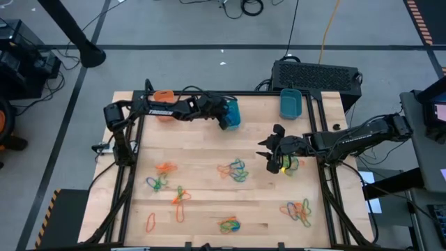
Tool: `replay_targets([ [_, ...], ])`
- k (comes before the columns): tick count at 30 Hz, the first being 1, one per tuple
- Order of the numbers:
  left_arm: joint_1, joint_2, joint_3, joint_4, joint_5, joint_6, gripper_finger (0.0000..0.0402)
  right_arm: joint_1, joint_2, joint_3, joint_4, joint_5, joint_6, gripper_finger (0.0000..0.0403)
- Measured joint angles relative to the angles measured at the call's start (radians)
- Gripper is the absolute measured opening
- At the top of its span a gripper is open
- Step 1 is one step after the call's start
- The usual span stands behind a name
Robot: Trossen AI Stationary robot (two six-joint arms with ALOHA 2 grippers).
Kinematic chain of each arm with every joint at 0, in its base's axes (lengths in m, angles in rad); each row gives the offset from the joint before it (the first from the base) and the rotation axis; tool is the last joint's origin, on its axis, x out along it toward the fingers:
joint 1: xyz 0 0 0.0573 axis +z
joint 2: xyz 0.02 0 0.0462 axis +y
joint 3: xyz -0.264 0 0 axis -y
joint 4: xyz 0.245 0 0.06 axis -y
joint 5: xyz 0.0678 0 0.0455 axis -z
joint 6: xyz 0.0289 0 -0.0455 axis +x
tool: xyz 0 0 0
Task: Sort rubber bands into baskets
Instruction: Put the blue rubber band into the light blue bin
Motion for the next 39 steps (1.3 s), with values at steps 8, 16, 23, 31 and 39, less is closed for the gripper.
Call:
replay_targets([
  [8, 0.001, 0.0, 0.0, -0.024, 0.003, -0.008, 0.016, 0.0, 0.0, 0.0, 0.005, 0.0, -0.001, 0.0167],
  [16, 0.0, -0.014, 0.001, -0.064, 0.007, 0.027, 0.0175, 0.0, 0.0, 0.0, 0.005, 0.0, -0.001, 0.0167],
  [23, -0.013, -0.097, 0.063, -0.296, 0.057, 0.025, 0.0176, 0.0, 0.0, 0.001, 0.008, -0.003, -0.001, 0.0167],
  [31, -0.14, -0.204, 0.062, -0.484, 0.087, 0.021, 0.0176, 0.014, 0.025, 0.002, 0.013, -0.198, 0.006, 0.0167],
  [39, -0.38, -0.217, -0.041, -0.417, 0.02, -0.008, 0.0176, 0.062, 0.18, 0.002, 0.091, -0.213, -0.015, 0.0167],
])
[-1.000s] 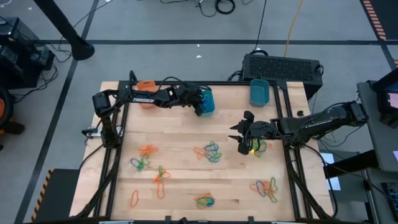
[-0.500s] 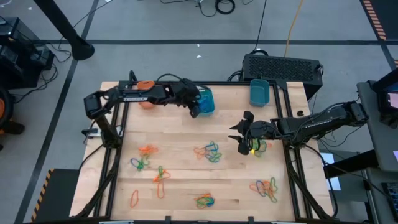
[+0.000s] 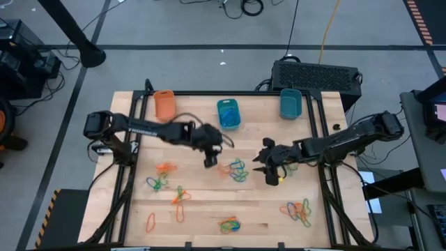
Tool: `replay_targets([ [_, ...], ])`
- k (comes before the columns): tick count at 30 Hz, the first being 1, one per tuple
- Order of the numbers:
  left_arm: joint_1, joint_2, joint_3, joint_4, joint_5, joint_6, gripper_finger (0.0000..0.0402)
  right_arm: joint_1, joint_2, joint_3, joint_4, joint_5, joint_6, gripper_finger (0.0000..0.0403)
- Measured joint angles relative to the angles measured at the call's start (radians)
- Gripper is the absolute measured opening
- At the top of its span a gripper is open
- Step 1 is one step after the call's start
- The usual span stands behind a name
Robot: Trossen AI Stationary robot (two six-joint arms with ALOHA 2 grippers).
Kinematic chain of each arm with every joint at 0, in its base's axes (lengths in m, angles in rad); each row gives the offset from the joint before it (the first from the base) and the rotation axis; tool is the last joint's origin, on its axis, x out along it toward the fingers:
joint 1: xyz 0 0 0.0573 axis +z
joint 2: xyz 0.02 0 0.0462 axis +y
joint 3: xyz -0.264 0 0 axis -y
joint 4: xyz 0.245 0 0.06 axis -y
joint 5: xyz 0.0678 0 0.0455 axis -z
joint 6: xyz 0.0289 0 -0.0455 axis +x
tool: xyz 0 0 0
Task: Sort rubber bands into baskets
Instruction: Put the blue rubber band into the light blue bin
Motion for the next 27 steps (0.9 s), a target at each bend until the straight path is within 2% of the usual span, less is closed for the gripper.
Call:
replay_targets([
  [3, -0.087, 0.0, -0.049, 0.104, -0.047, -0.005, 0.0176, 0.024, 0.07, 0.0, 0.041, -0.003, -0.072, 0.0167],
  [6, -0.166, 0.0, -0.082, 0.208, -0.047, 0.0, 0.0176, 0.047, 0.12, 0.0, 0.063, -0.028, -0.15, 0.0167],
  [11, -0.247, 0.02, -0.135, 0.333, -0.084, 0.009, 0.0176, 0.071, 0.179, 0.0, 0.18, -0.027, -0.222, 0.0167],
  [15, -0.262, 0.016, -0.177, 0.454, -0.126, 0.009, 0.0176, 0.071, 0.241, 0.0, 0.296, -0.027, -0.219, 0.0167],
  [27, -0.262, 0.018, -0.187, 0.48, -0.126, 0.008, 0.0176, 0.064, 0.397, 0.002, 0.409, -0.052, -0.241, 0.0167],
])
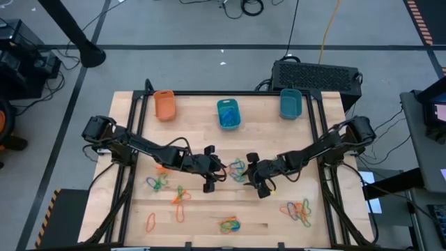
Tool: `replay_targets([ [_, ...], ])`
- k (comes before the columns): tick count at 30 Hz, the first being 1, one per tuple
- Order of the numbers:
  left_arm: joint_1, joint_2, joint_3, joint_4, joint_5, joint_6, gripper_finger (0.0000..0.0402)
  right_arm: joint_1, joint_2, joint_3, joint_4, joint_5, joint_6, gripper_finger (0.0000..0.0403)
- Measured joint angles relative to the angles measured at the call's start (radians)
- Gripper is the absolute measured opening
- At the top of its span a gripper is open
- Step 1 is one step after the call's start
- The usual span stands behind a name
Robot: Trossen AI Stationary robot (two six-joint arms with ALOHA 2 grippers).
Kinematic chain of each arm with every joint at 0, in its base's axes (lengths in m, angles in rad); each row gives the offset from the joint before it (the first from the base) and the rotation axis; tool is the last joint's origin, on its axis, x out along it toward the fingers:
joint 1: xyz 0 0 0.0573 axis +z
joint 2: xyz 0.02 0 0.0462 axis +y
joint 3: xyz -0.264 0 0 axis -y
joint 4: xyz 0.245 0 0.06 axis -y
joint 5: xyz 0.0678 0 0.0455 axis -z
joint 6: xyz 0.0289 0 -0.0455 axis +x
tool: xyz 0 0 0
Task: Sort rubber bands into baskets
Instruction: Put the blue rubber band into the light blue bin
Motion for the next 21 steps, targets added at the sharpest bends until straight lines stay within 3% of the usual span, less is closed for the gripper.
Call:
replay_targets([
  [13, 0.0, 0.0, 0.0, 0.011, 0.0, 0.001, 0.0176, -0.04, 0.072, 0.0, 0.013, -0.023, 0.061, 0.0161],
  [21, 0.0, 0.0, 0.0, 0.01, 0.0, 0.002, 0.0176, -0.047, 0.072, 0.0, 0.023, -0.023, 0.045, 0.0093],
])
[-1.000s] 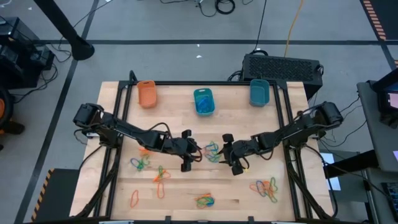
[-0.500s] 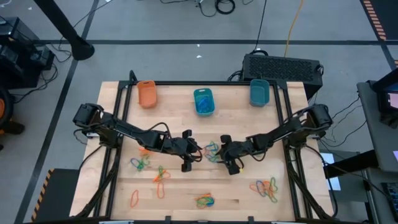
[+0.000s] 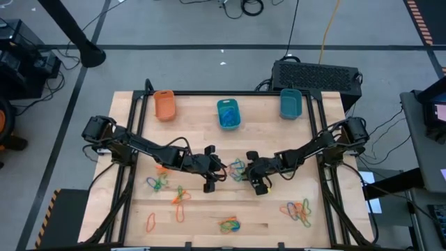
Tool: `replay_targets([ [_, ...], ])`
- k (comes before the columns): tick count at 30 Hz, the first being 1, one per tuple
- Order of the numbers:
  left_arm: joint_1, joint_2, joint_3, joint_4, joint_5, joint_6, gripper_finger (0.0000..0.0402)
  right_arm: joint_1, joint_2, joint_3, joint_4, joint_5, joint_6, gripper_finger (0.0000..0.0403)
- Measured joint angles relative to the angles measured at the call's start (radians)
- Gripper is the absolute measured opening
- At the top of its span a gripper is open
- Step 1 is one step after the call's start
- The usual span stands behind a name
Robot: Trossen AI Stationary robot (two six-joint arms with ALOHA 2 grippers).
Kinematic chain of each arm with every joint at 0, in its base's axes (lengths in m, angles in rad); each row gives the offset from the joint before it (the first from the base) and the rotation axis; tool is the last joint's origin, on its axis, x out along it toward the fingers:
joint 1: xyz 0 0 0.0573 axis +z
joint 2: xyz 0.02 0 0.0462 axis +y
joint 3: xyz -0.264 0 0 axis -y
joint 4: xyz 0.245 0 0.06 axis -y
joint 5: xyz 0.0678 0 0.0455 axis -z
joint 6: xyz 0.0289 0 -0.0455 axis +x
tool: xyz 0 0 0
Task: Sort rubber bands into baskets
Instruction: Put the blue rubber band into the light blue bin
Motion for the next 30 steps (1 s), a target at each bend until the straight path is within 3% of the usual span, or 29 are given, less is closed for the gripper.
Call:
replay_targets([
  [8, 0.0, 0.0, 0.0, 0.0, 0.0, 0.0, 0.0176, 0.0, -0.005, 0.0, -0.003, 0.0, -0.051, 0.0006],
  [22, 0.0, 0.0, 0.0, -0.004, 0.0, 0.0, 0.0176, 0.0, -0.223, 0.0, -0.025, 0.004, -0.049, 0.0003],
  [30, 0.0, 0.013, 0.002, 0.025, -0.052, 0.041, 0.0176, 0.003, -0.259, 0.0, -0.027, 0.003, -0.052, 0.0001],
])
